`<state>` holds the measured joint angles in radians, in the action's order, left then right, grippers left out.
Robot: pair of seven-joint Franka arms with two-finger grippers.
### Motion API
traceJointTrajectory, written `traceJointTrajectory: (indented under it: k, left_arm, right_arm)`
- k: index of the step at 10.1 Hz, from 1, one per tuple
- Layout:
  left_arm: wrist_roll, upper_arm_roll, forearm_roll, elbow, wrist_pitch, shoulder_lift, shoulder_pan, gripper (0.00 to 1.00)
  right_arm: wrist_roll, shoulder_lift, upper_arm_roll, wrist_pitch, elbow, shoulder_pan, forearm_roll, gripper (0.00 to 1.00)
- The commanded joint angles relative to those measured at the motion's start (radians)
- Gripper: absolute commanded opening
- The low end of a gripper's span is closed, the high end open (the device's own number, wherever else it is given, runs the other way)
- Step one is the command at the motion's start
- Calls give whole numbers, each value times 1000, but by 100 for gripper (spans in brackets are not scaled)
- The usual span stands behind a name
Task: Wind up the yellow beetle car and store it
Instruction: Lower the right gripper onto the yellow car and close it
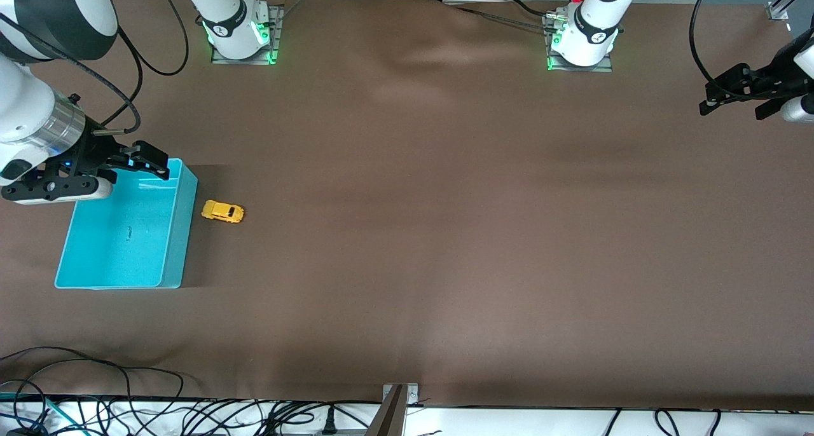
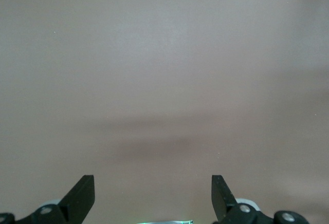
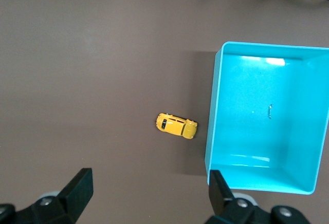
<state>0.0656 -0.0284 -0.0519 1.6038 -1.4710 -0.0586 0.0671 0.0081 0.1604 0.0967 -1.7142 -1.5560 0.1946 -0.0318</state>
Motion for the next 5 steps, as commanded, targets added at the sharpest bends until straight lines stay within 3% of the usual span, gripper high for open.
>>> traceJointTrajectory:
  k: [1, 3, 5]
  left_arm:
    - [0, 37, -29, -19, 8, 3, 34, 100]
    - [-1, 32, -17, -28, 8, 26, 25, 100]
    - [-6, 16, -16, -30, 8, 31, 20, 100]
  right_arm:
    - [-45, -9, 1, 10, -12, 3, -3, 100]
    - [-207, -27, -11, -101, -120, -12, -20, 100]
    - [-388, -28, -63, -236, -232, -61, -20, 100]
